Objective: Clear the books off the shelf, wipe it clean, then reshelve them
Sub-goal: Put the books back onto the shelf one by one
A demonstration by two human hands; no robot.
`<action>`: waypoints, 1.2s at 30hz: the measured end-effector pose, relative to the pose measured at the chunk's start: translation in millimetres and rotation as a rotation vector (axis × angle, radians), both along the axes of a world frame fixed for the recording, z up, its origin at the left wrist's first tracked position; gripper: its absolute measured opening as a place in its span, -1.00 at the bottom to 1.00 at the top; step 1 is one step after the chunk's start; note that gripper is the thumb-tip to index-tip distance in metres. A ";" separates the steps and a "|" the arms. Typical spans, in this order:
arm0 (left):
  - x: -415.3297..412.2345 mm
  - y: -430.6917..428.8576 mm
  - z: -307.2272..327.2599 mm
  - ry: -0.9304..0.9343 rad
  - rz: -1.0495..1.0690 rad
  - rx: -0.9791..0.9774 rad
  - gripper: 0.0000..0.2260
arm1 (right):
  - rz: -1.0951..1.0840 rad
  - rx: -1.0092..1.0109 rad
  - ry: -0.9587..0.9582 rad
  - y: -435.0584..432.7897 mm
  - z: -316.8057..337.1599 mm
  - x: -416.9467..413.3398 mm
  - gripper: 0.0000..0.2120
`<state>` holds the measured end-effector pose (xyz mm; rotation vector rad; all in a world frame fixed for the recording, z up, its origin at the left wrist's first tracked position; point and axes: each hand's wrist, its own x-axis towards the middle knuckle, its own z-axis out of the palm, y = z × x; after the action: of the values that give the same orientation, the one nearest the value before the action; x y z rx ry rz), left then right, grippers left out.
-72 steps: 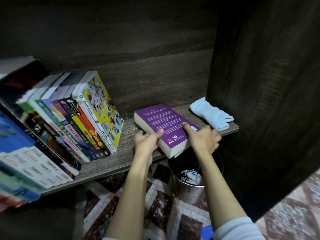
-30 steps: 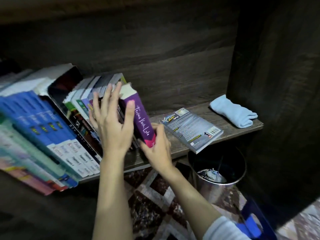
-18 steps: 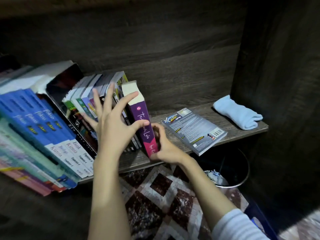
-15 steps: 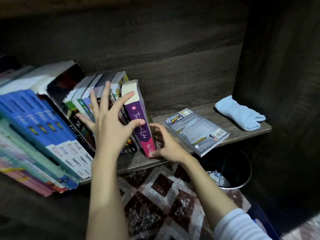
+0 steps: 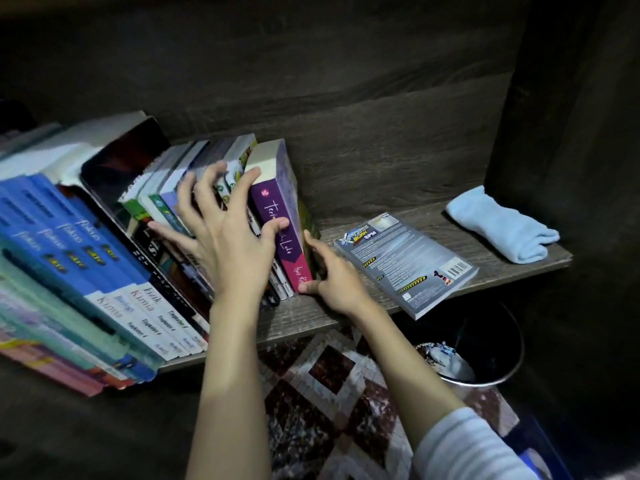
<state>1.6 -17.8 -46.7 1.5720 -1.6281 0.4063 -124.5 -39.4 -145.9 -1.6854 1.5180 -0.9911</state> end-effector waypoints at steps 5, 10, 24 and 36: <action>-4.1 -5.7 -4.4 -0.003 0.058 -0.051 -0.47 | -0.053 -0.005 0.154 -5.5 0.6 5.6 -0.13; -7.2 -5.6 -3.9 0.008 0.069 -0.039 -0.46 | -0.043 0.008 0.217 -2.5 4.8 4.5 -0.14; -39.5 20.6 -0.8 0.183 -0.005 -0.164 -0.58 | -0.239 -0.067 -0.152 20.0 36.7 -60.4 -0.70; -73.4 32.0 -25.0 0.311 -0.278 -0.193 -0.77 | -0.453 0.011 0.258 40.3 25.6 -101.0 -0.54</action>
<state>-71.8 14.2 -71.7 1.1790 -1.4888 0.1549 -225.5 0.9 -120.3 -1.5368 2.1357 -1.0102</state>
